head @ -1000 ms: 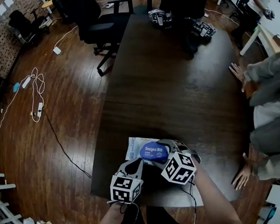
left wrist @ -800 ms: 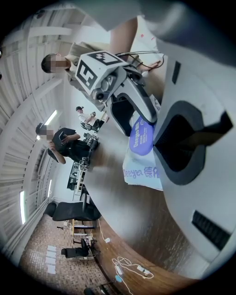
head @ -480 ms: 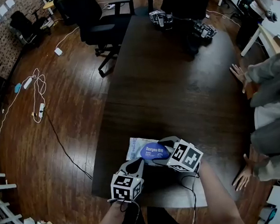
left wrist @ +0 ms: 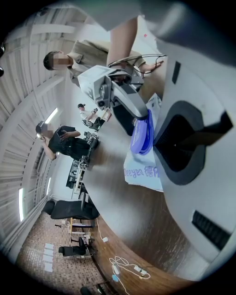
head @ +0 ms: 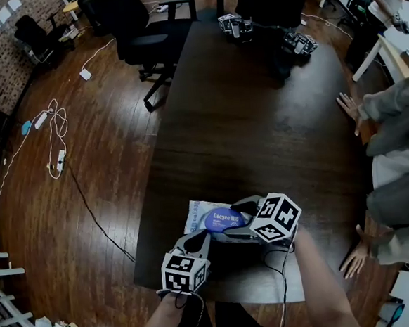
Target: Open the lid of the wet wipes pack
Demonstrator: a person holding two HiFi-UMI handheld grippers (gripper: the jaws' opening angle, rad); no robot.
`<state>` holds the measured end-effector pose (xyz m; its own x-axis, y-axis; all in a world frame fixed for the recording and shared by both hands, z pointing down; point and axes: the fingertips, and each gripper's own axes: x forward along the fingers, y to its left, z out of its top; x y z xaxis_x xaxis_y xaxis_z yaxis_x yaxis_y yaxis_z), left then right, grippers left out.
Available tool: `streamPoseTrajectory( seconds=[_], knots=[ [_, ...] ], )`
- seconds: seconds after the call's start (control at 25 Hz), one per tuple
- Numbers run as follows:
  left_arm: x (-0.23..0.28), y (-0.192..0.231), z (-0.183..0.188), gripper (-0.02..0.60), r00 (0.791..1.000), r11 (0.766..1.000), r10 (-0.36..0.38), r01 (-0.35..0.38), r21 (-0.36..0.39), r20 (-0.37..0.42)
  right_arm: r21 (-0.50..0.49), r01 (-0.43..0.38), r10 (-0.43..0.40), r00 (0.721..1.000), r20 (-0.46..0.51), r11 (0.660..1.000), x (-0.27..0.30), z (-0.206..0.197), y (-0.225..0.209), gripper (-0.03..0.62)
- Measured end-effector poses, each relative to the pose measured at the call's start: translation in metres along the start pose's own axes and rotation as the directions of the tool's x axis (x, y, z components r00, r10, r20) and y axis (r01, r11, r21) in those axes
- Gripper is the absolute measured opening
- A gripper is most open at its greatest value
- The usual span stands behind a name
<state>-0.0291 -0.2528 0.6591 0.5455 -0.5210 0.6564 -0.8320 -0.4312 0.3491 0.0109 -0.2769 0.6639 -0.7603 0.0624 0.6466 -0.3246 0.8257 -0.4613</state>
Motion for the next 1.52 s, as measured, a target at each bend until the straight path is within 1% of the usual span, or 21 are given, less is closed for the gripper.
streamPoseTrajectory(
  seconds=[0.12, 0.2, 0.28, 0.36, 0.44, 0.52, 0.6, 0.72, 0.84, 0.96, 1.04, 1.16, 1.24, 1.32, 1.44, 1.52],
  knots=[
    [-0.001, 0.0, 0.0, 0.0, 1.0, 1.0, 0.001, -0.001, 0.001, 0.005, 0.024, -0.025, 0.024, 1.0, 0.014, 0.999, -0.002, 0.003, 0.002, 0.319],
    [-0.002, 0.0, -0.001, 0.0, 1.0, 1.0, 0.002, -0.002, 0.002, 0.013, 0.02, -0.016, 0.015, 0.999, 0.039, 1.0, -0.008, 0.008, 0.003, 0.319],
    [-0.003, 0.0, 0.0, 0.0, 1.0, 1.0, 0.002, -0.002, 0.003, 0.022, 0.009, 0.019, -0.02, 0.995, 0.098, 1.0, -0.018, 0.018, 0.0, 0.319],
    [-0.003, 0.001, 0.002, 0.0, 0.999, 1.0, 0.001, -0.001, -0.003, 0.037, 0.015, 0.059, -0.061, 0.982, 0.178, 0.998, -0.03, 0.029, -0.006, 0.319],
    [-0.004, 0.002, 0.003, 0.0, 0.998, 1.0, -0.001, 0.002, -0.016, 0.056, 0.043, 0.097, -0.105, 0.959, 0.262, 0.994, -0.043, 0.041, -0.015, 0.319],
    [-0.007, 0.002, 0.006, 0.0, 0.997, 1.0, -0.004, 0.006, -0.024, 0.077, 0.082, 0.138, -0.157, 0.928, 0.338, 0.987, -0.056, 0.052, -0.026, 0.319],
    [-0.01, 0.001, 0.007, 0.0, 0.995, 1.0, -0.012, 0.015, -0.024, 0.099, 0.122, 0.178, -0.213, 0.894, 0.394, 0.976, -0.066, 0.06, -0.04, 0.319],
    [-0.013, 0.001, 0.009, 0.0, 0.991, 0.999, -0.023, 0.026, -0.025, 0.135, 0.187, 0.239, -0.3, 0.84, 0.452, 0.953, -0.076, 0.063, -0.063, 0.319],
    [-0.016, -0.001, 0.009, 0.0, 0.987, 0.999, -0.028, 0.031, -0.016, 0.158, 0.253, 0.298, -0.387, 0.792, 0.472, 0.92, -0.081, 0.06, -0.085, 0.319],
    [-0.021, -0.001, 0.01, 0.001, 0.986, 1.0, -0.026, 0.028, -0.008, 0.165, 0.306, 0.363, -0.47, 0.757, 0.454, 0.88, -0.08, 0.054, -0.104, 0.319],
    [-0.027, -0.001, 0.013, 0.0, 0.984, 1.0, -0.027, 0.029, -0.008, 0.177, 0.317, 0.412, -0.516, 0.744, 0.424, 0.854, -0.076, 0.05, -0.113, 0.319],
    [-0.038, -0.005, 0.021, 0.0, 0.979, 0.999, -0.036, 0.036, 0.003, 0.203, 0.297, 0.482, -0.565, 0.734, 0.377, 0.824, -0.074, 0.047, -0.118, 0.319],
    [-0.047, -0.007, 0.031, 0.0, 0.973, 0.999, -0.042, 0.04, 0.017, 0.225, 0.278, 0.509, -0.58, 0.727, 0.368, 0.815, -0.078, 0.049, -0.114, 0.318],
    [-0.056, -0.011, 0.041, 0.0, 0.967, 0.998, -0.054, 0.047, 0.035, 0.247, 0.269, 0.518, -0.584, 0.716, 0.383, 0.812, -0.088, 0.051, -0.102, 0.319],
    [-0.069, -0.015, 0.054, 0.0, 0.957, 0.996, -0.074, 0.057, 0.067, 0.28, 0.267, 0.527, -0.59, 0.691, 0.418, 0.806, -0.105, 0.052, -0.076, 0.318],
    [-0.077, -0.019, 0.063, 0.0, 0.95, 0.994, -0.086, 0.063, 0.086, 0.299, 0.277, 0.528, -0.594, 0.669, 0.448, 0.803, -0.118, 0.052, -0.054, 0.318]
  ],
)
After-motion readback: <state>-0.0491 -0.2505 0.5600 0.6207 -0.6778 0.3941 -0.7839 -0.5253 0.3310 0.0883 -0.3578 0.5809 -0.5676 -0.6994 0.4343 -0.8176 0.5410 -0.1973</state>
